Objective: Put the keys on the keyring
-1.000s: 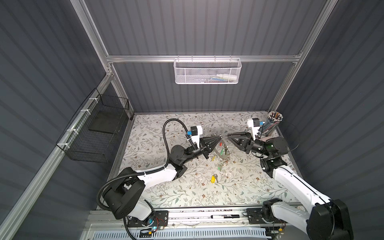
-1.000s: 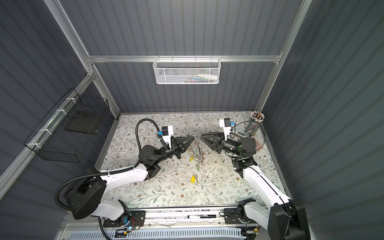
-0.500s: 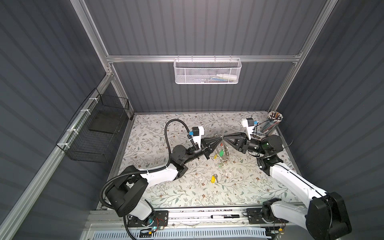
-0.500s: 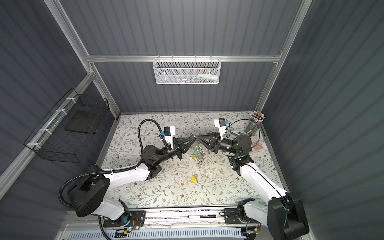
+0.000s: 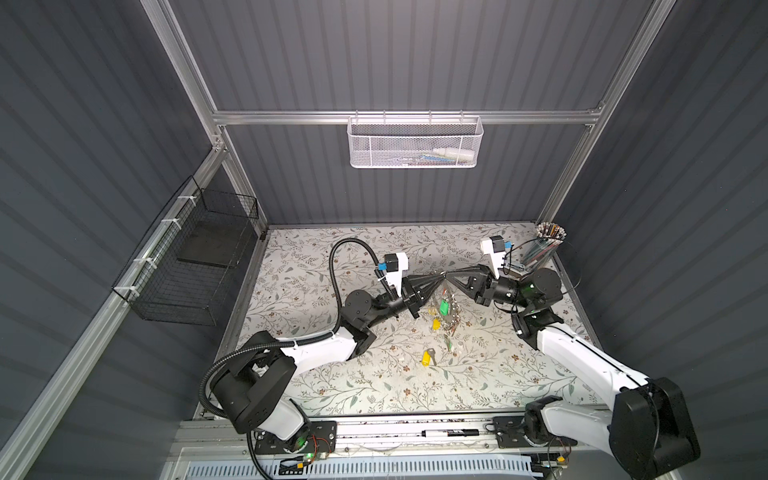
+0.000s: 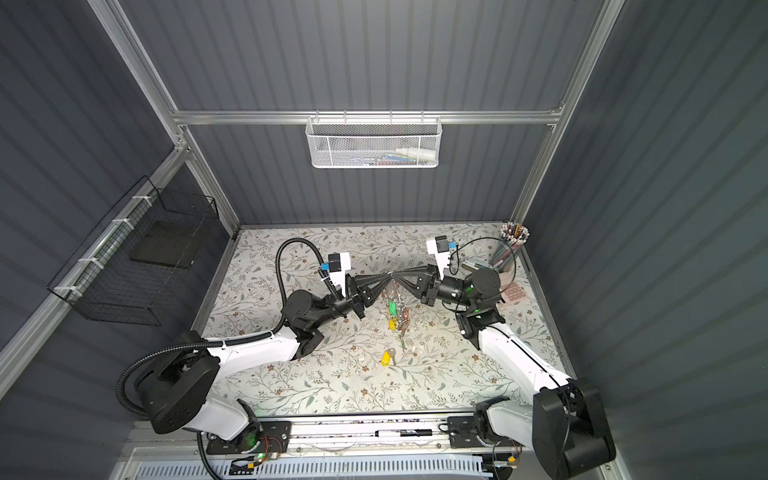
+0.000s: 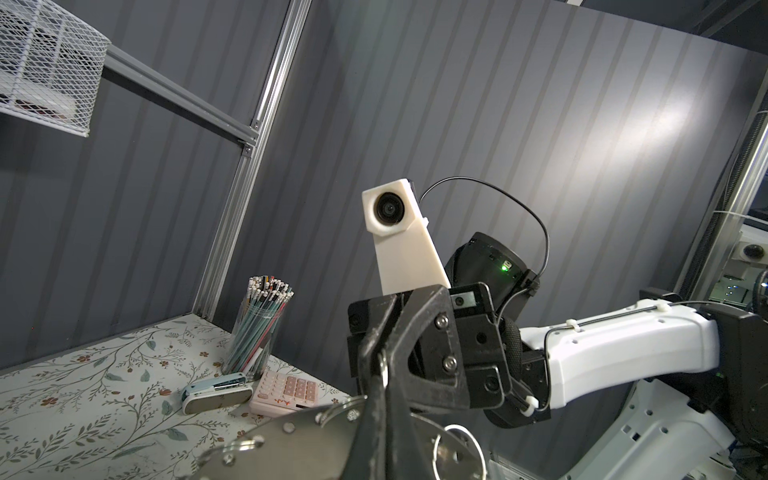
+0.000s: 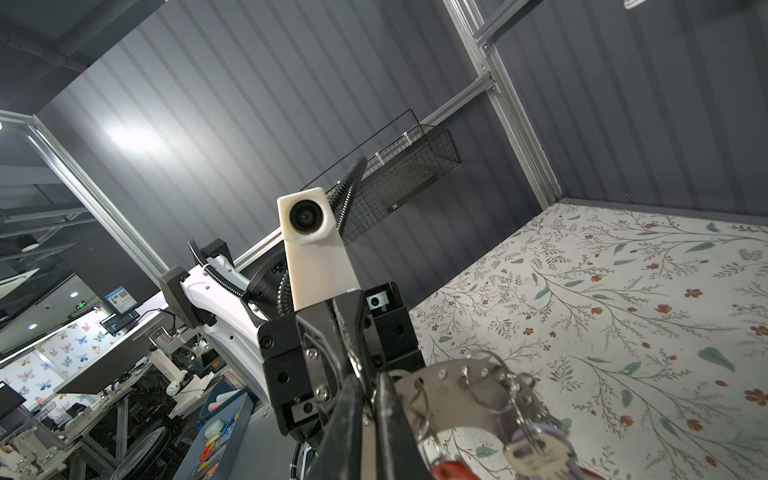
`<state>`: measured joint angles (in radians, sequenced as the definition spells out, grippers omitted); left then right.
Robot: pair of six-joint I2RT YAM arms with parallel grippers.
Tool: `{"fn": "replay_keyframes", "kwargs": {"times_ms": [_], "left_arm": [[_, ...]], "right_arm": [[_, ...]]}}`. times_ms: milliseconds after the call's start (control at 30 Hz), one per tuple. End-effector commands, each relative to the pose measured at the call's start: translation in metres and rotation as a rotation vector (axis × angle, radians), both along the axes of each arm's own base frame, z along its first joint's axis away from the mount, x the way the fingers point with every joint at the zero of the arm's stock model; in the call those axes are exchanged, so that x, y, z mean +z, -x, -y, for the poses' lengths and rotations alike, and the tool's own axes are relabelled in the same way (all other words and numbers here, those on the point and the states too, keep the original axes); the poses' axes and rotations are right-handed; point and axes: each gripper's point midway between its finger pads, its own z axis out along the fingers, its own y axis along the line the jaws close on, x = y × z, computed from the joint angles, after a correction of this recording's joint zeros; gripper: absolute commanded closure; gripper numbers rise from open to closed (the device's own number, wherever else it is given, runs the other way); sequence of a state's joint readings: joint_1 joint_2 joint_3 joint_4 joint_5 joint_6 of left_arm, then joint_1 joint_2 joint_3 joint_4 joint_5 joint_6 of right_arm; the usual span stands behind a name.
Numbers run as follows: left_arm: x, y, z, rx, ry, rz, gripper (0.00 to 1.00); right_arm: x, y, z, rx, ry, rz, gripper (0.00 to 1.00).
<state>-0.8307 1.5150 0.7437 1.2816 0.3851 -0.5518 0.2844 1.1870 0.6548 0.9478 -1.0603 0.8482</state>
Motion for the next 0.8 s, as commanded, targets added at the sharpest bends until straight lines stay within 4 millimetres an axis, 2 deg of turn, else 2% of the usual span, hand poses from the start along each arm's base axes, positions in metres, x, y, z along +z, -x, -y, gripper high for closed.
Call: {"fn": "replay_keyframes", "kwargs": {"times_ms": [0,167,367,433,467,567,667,767], "left_arm": [[0.024,0.006,-0.004,0.005,0.069,0.082,1.0],[0.015,0.001,-0.006,0.04,0.02,0.05,1.0],[0.006,-0.008,-0.014,0.063,-0.09,-0.003,0.87],[0.004,-0.013,-0.022,0.065,-0.123,-0.032,0.82],[0.003,-0.017,-0.027,0.062,-0.143,-0.051,0.79],[0.0,-0.024,-0.046,0.046,-0.214,-0.081,0.68],[-0.006,-0.019,-0.052,0.036,-0.373,-0.047,0.58],[-0.013,0.0,-0.049,-0.064,-0.506,0.005,0.53]], "right_arm": [[0.009,0.004,-0.002,0.019,-0.011,0.037,0.97],[0.009,0.007,-0.002,0.021,0.001,0.059,1.0],[0.005,0.003,-0.001,-0.027,0.079,0.099,1.0],[0.001,0.001,-0.001,-0.035,0.107,0.109,1.0],[0.006,0.006,0.001,-0.044,0.125,0.14,1.0],[0.002,0.009,0.001,-0.051,0.173,0.183,1.0],[-0.004,0.011,-0.001,-0.065,0.234,0.231,1.0],[-0.007,0.013,-0.003,-0.062,0.269,0.274,1.0]]}}
